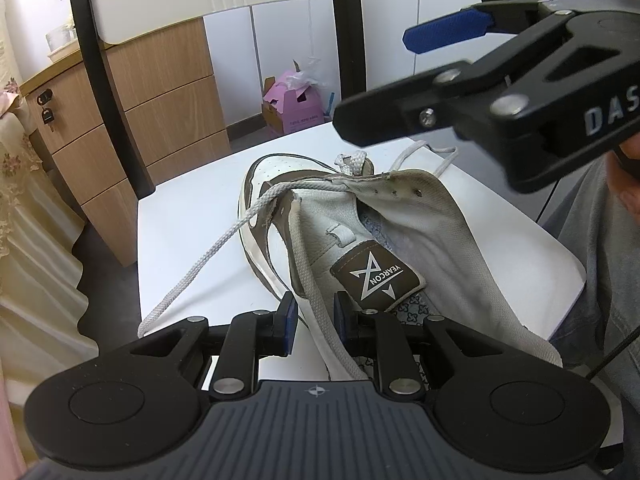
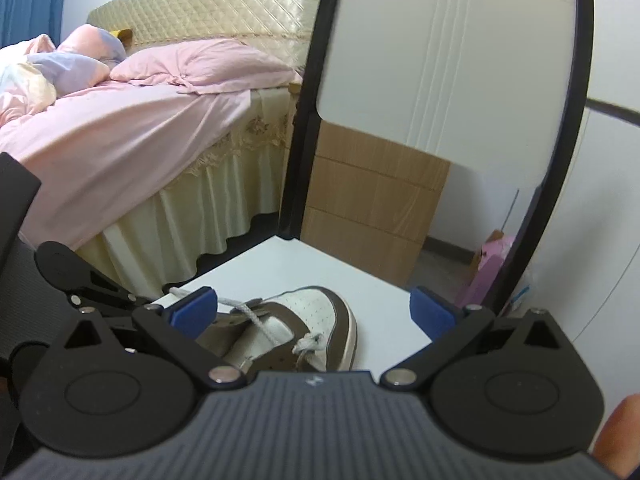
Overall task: Lace up shoes with both hands
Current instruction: 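Open the right gripper and bring it back toward the sneaker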
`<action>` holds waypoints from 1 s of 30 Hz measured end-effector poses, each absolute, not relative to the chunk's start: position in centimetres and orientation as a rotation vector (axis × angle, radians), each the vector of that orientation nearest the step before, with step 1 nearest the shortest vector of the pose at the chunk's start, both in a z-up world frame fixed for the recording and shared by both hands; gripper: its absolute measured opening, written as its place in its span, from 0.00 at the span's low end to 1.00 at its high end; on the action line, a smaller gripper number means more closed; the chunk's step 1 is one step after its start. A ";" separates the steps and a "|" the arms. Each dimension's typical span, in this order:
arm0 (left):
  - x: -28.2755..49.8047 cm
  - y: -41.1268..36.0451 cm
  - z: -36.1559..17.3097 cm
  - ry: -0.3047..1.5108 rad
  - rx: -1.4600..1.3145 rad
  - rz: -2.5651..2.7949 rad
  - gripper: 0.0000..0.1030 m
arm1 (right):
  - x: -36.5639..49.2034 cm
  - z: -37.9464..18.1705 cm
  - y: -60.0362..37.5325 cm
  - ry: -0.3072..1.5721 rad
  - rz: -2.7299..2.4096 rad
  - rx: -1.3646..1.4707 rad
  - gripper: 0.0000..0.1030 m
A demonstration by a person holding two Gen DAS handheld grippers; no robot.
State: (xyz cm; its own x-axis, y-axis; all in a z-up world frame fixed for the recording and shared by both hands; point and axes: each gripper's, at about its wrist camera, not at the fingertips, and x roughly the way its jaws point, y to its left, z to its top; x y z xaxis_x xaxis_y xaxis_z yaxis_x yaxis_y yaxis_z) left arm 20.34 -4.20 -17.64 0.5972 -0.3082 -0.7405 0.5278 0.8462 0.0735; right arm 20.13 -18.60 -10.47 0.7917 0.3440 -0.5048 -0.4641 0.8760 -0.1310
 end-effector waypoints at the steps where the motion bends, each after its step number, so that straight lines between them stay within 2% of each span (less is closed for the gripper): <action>1: 20.3 -4.2 -17.6 0.793 0.299 -0.492 0.21 | 20.0 -10.4 -18.6 0.475 0.444 -0.254 1.00; 10: 20.3 -4.4 -17.5 0.794 0.294 -0.487 0.22 | 19.2 -8.8 -20.4 0.304 0.557 -0.118 1.00; 18: 20.7 -4.7 -17.6 0.797 0.299 -0.486 0.22 | 19.0 -8.7 -21.3 0.275 0.603 -0.118 1.00; 26: 20.5 -4.7 -17.7 0.792 0.304 -0.477 0.22 | 21.0 -10.4 -21.0 0.389 0.546 -0.090 1.00; 30: 20.3 -4.7 -17.6 0.792 0.302 -0.468 0.22 | 23.7 -11.7 -24.3 0.491 0.493 0.222 1.00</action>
